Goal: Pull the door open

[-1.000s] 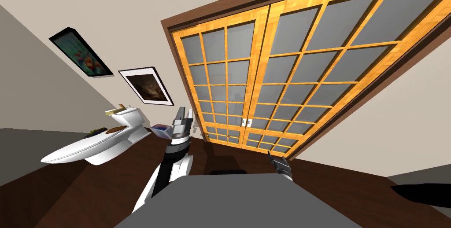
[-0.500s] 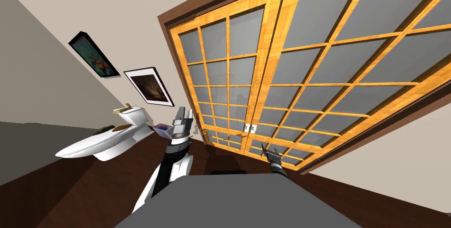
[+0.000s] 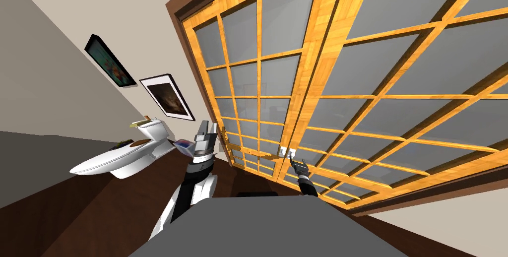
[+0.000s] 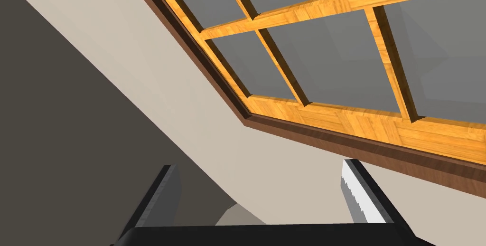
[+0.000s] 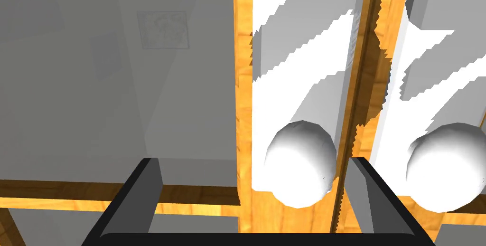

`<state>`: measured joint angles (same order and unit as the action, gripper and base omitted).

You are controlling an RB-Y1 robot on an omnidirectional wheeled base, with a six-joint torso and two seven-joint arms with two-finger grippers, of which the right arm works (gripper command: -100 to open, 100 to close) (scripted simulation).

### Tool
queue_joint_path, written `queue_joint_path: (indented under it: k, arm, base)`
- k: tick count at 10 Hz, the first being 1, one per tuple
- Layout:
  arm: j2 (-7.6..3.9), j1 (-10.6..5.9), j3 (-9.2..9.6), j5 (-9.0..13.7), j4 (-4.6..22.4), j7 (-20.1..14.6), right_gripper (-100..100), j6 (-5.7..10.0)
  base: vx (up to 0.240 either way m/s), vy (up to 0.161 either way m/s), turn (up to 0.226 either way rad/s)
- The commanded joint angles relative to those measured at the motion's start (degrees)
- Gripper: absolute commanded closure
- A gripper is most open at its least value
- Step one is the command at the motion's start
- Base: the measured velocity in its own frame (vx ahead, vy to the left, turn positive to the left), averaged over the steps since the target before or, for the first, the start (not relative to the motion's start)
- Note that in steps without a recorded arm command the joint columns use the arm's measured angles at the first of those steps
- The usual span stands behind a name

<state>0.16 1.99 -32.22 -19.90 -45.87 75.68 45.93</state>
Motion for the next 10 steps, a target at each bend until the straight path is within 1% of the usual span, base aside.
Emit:
queue_joint_path:
  k: [1, 2, 3, 8, 9, 10]
  arm:
    - [0.48, -1.4, 0.56, -0.12, -0.06, 0.16, -100, 0.54]
    - [0.21, -0.95, 0.2, 0.0, 0.5, 0.26, -100, 0.65]
    - [0.21, -0.95, 0.2, 0.0, 0.5, 0.26, 100, 0.65]
    - [0.21, -0.95, 0.2, 0.0, 0.5, 0.26, 100, 0.65]
    - [-0.11, 0.39, 0.59, 0.79, 0.93, -0.52, 100, 0.62]
    - [-0.28, 0.79, 0.62, 1.06, 1.0, -0.76, 100, 0.64]
  base:
    - [0.125, -0.034, 0.084]
    - [0.064, -0.02, 0.029]
    - [-0.009, 0.005, -0.014]
    - [-0.011, 0.008, 0.004]
    - [-0.094, 0.025, -0.021]
    - [-0.157, 0.042, -0.029]
